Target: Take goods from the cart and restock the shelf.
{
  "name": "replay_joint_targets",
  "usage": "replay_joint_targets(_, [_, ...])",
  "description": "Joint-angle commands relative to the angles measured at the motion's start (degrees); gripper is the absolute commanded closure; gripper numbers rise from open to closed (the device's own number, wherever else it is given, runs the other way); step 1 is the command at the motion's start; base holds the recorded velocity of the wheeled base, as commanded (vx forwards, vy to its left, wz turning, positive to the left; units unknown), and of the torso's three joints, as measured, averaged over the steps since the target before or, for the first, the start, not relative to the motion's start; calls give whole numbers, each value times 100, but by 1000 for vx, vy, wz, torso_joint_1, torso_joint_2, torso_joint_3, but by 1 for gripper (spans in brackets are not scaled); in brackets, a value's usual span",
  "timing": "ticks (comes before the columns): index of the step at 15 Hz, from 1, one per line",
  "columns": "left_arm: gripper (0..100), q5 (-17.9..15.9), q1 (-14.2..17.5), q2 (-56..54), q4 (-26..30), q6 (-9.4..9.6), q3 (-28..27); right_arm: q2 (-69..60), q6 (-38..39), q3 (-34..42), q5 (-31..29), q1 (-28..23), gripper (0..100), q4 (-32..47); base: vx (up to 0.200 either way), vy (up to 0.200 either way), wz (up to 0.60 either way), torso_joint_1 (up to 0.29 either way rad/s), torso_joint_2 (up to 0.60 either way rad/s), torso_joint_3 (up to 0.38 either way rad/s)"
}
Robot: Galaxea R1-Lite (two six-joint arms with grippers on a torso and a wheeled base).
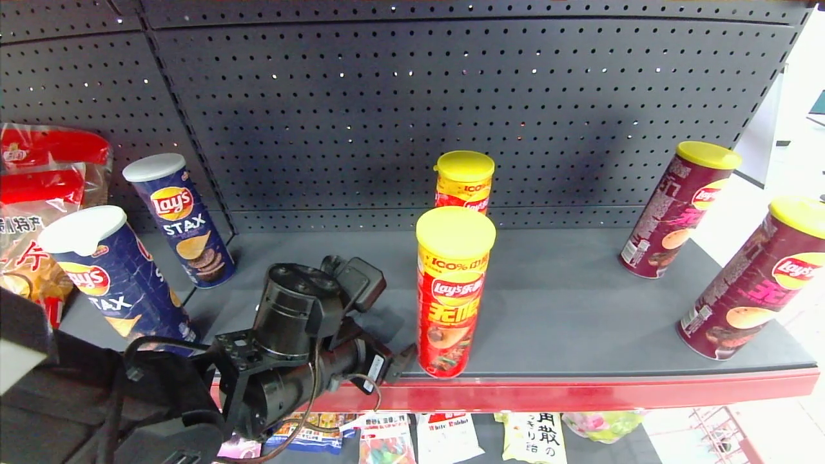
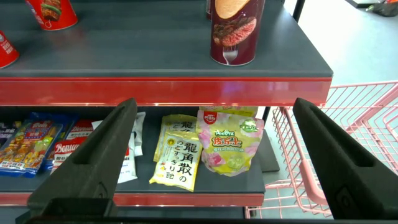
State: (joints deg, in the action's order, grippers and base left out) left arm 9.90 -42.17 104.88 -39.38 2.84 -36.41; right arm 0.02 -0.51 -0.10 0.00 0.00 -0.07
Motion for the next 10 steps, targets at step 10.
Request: replay_joint_targets(10, [0,3,-81,112,-9,-3,-164,-2,-2,1,0,0,0,-1,0,0,0,0,0,0])
